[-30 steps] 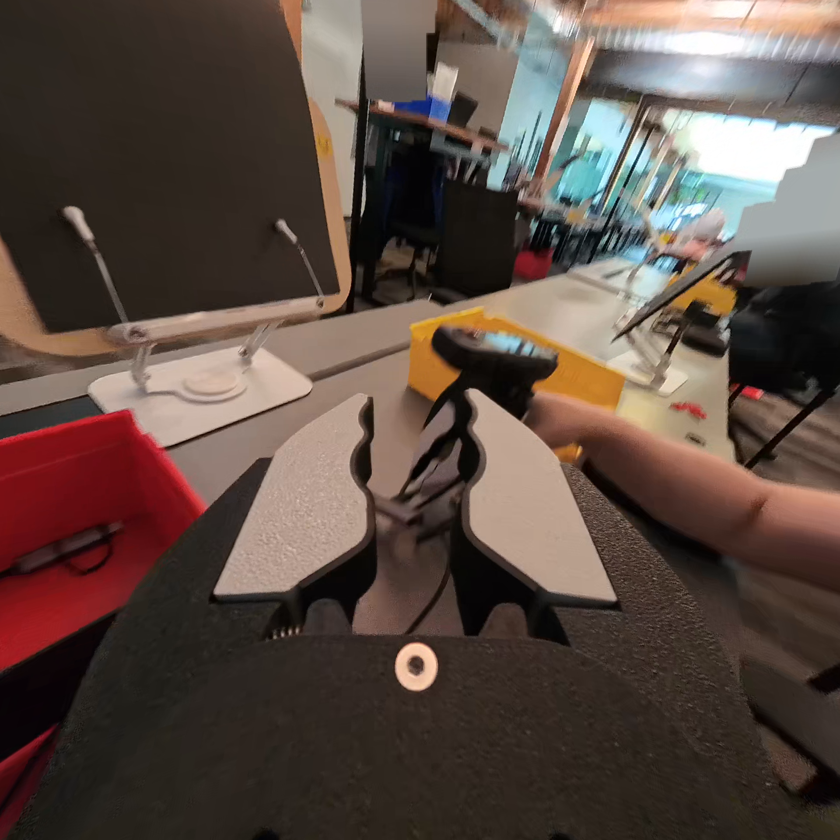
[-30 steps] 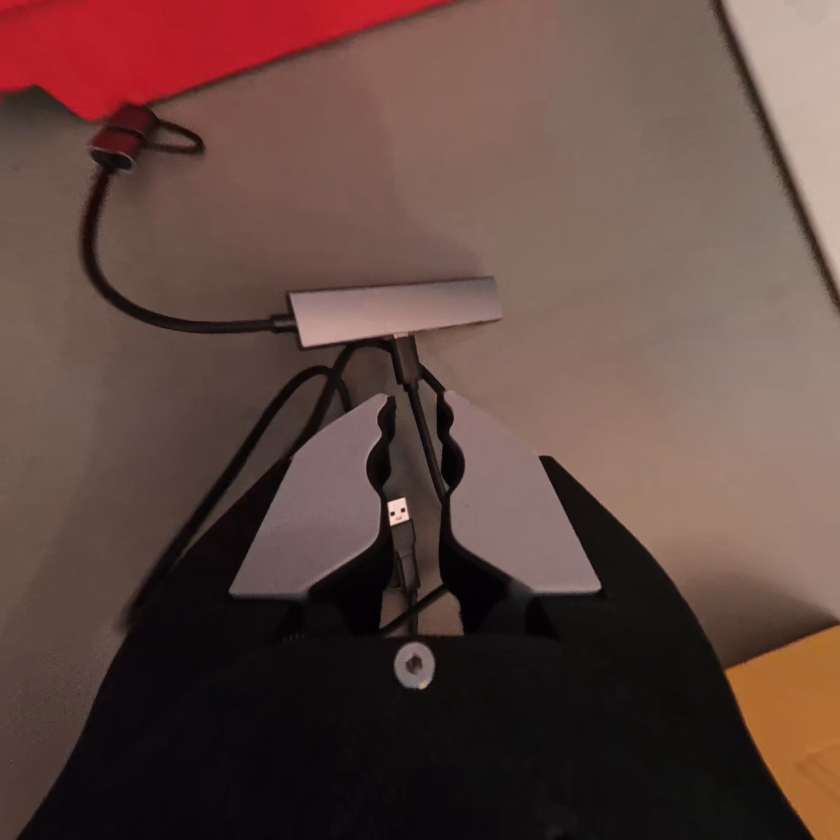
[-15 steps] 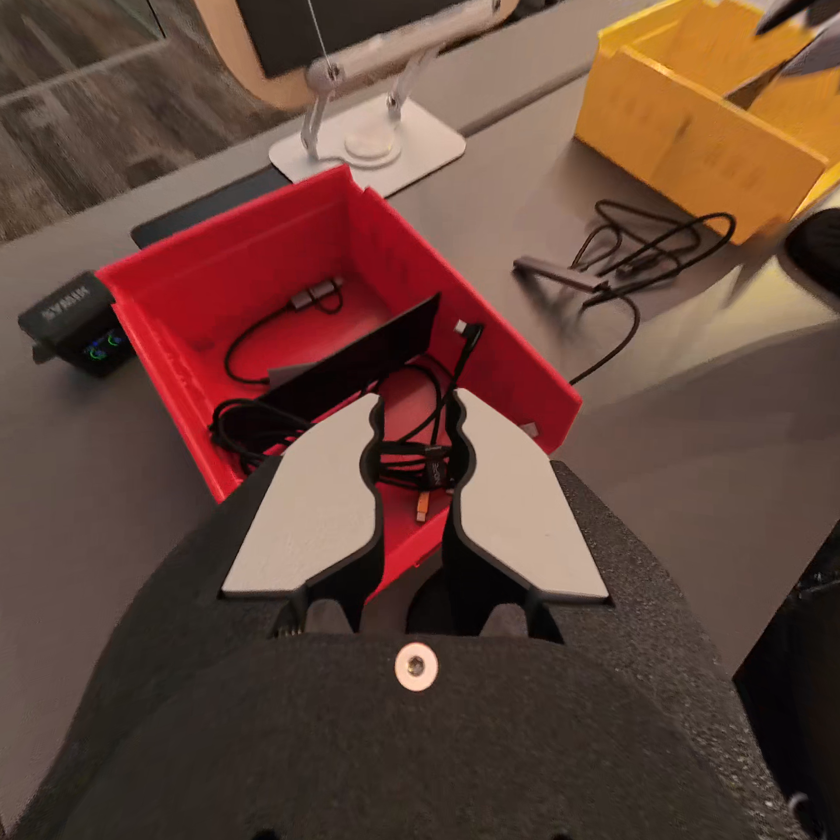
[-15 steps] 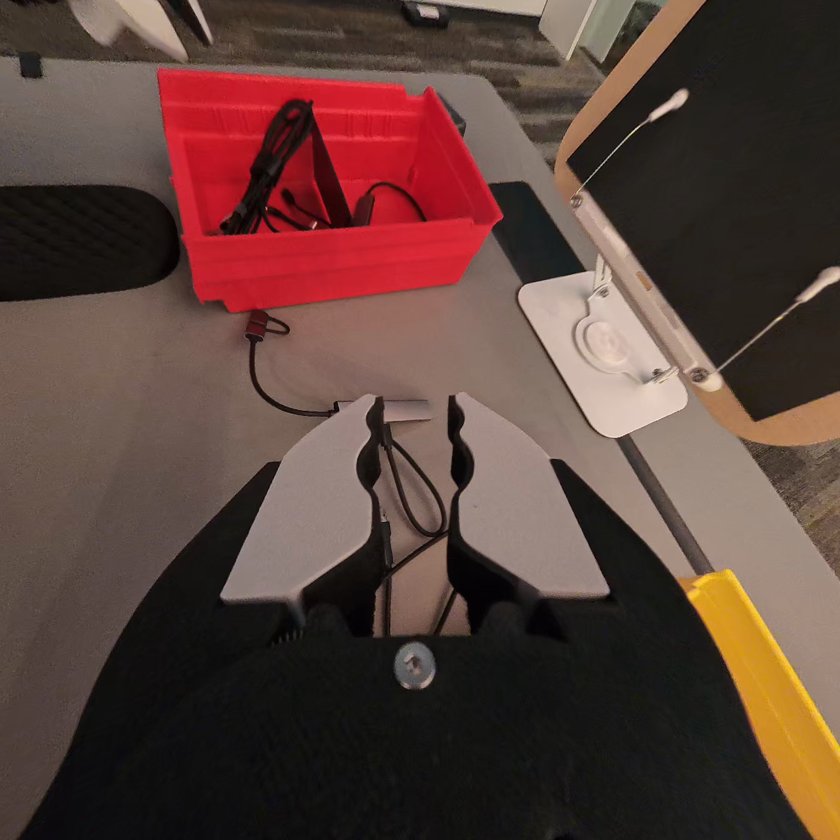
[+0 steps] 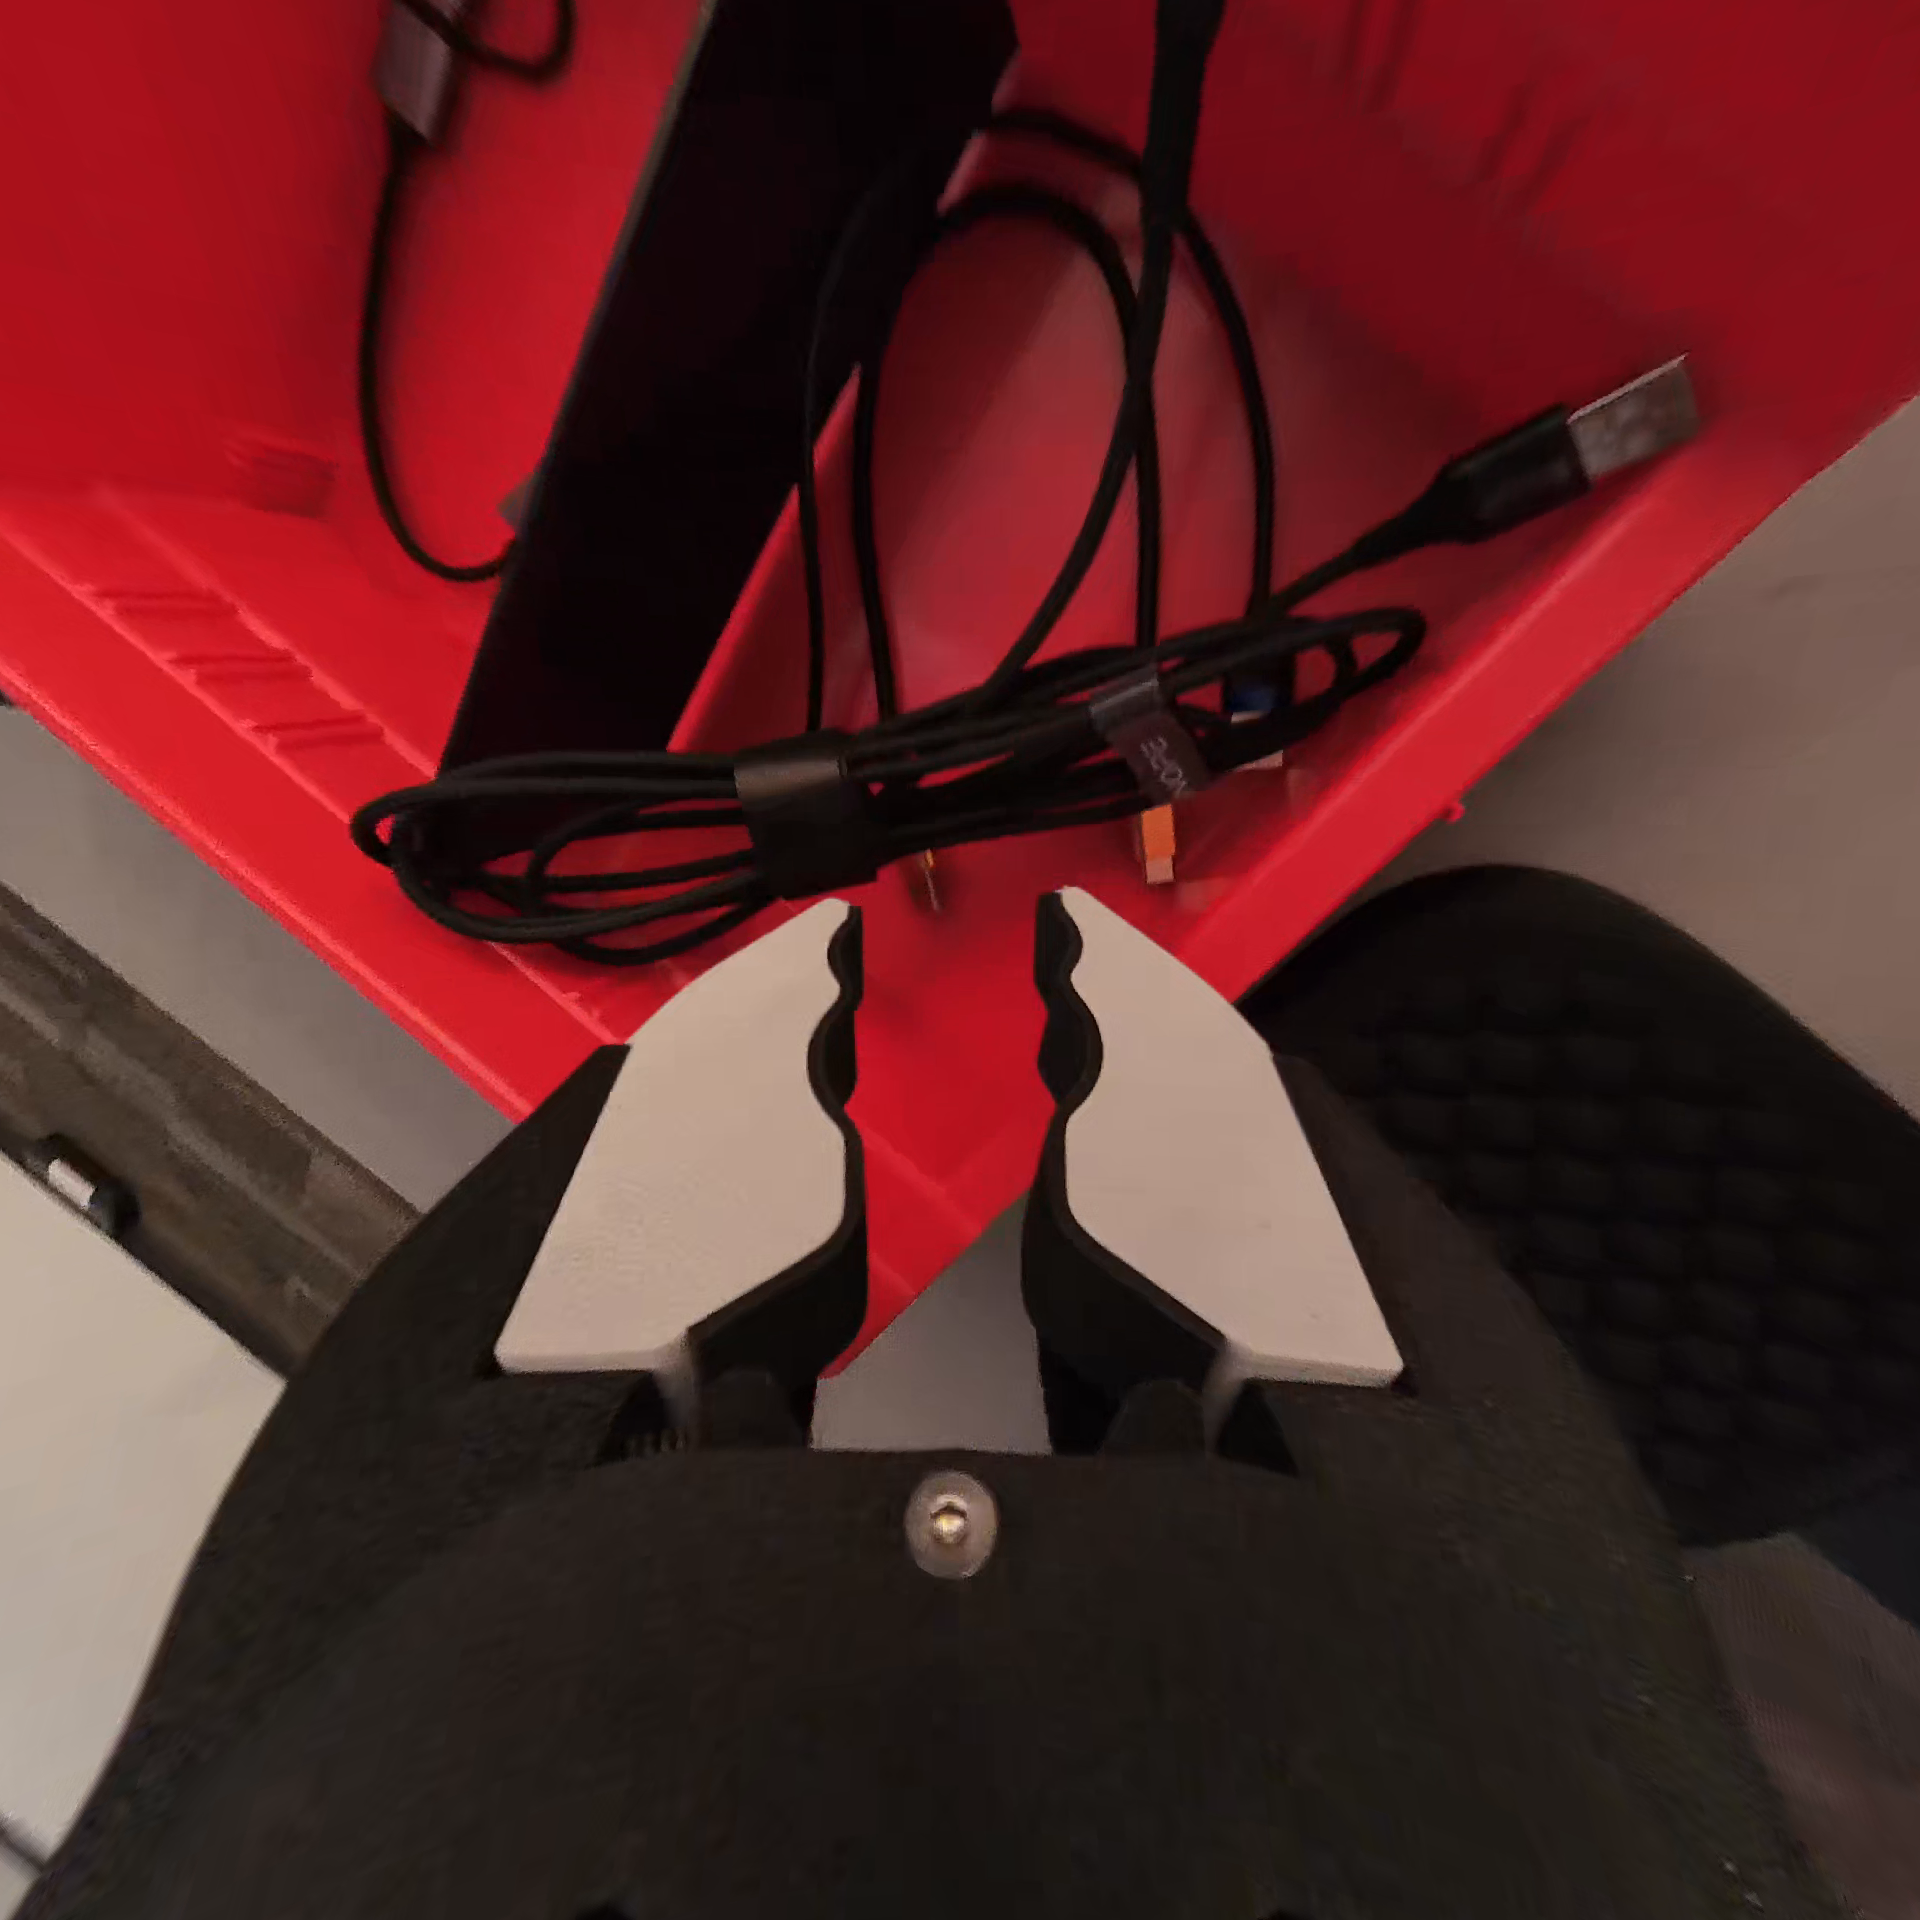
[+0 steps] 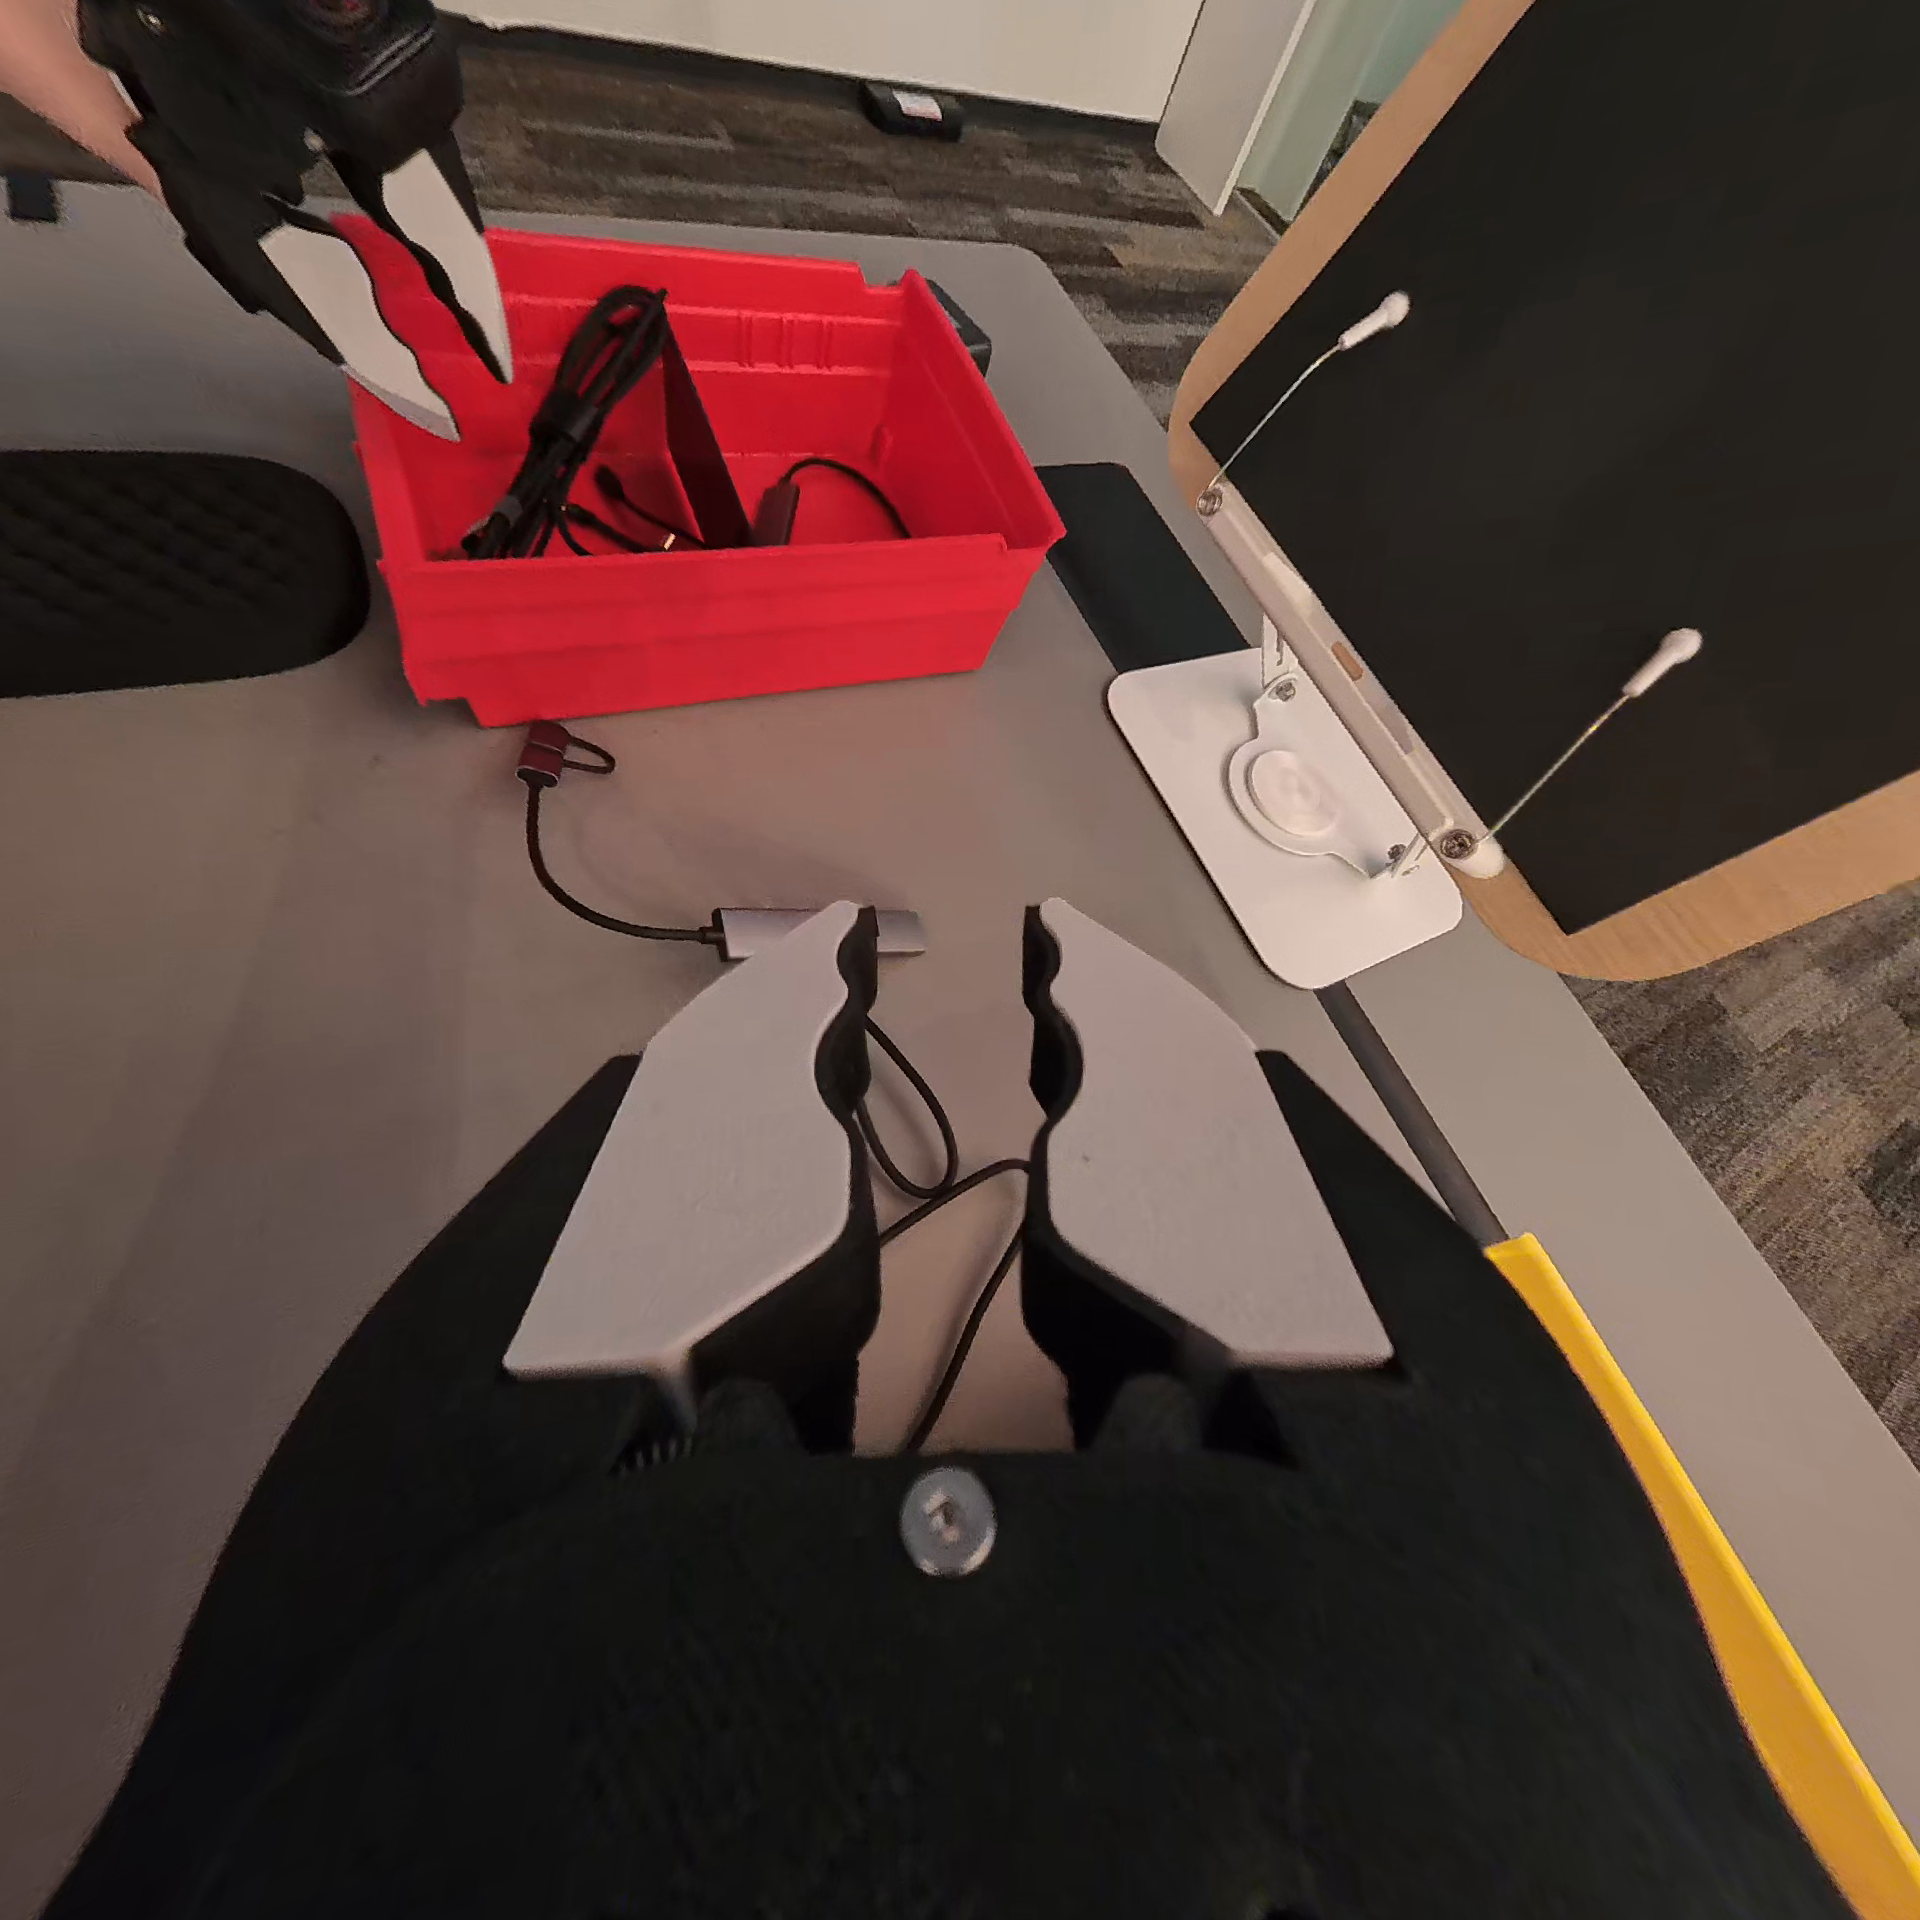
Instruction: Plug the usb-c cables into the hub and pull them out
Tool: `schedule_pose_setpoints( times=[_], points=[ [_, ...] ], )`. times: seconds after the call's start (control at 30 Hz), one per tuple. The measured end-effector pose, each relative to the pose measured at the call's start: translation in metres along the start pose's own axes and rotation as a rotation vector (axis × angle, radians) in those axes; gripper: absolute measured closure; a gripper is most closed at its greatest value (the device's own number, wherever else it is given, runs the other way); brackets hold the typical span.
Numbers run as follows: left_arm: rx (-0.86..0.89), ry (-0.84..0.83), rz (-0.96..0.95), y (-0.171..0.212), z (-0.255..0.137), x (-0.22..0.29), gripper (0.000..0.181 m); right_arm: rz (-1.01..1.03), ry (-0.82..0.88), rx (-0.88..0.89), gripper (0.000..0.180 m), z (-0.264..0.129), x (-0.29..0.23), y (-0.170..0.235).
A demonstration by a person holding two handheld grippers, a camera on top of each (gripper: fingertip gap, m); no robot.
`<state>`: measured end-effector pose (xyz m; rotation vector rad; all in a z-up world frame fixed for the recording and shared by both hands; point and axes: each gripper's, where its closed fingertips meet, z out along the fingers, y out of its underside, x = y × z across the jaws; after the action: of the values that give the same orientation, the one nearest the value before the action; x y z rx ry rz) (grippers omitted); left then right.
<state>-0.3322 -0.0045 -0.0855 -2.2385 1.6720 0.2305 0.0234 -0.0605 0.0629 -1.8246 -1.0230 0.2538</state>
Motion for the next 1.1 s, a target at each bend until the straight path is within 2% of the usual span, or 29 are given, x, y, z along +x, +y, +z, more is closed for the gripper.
schedule_pose_setpoints(
  times=[0.2, 0.37, 0.43, 0.53, 0.8, 1.1],
  points=[
    [0.009, 0.005, -0.051, 0.001, 0.005, -0.007, 0.156, -0.011, -0.002, -0.028, 0.152, 0.005, 0.0, 0.005],
    [0.203, 0.031, -0.017, -0.041, -0.007, -0.029, 0.152, -0.008, 0.003, -0.037, 0.151, 0.005, 0.004, 0.009],
    [0.223, 0.052, 0.031, -0.056, -0.002, -0.035, 0.151, -0.009, 0.007, -0.046, 0.151, 0.005, 0.006, 0.011],
    [0.149, 0.084, 0.064, -0.066, 0.016, -0.035, 0.151, -0.002, 0.019, -0.052, 0.152, 0.004, 0.01, 0.014],
    [-0.065, 0.015, 0.105, -0.062, 0.056, -0.032, 0.163, 0.004, 0.026, -0.066, 0.152, 0.005, 0.015, 0.019],
    [-0.175, -0.025, 0.117, -0.056, 0.072, -0.028, 0.168, -0.015, 0.017, -0.079, 0.152, 0.007, 0.011, 0.02]
  ],
)
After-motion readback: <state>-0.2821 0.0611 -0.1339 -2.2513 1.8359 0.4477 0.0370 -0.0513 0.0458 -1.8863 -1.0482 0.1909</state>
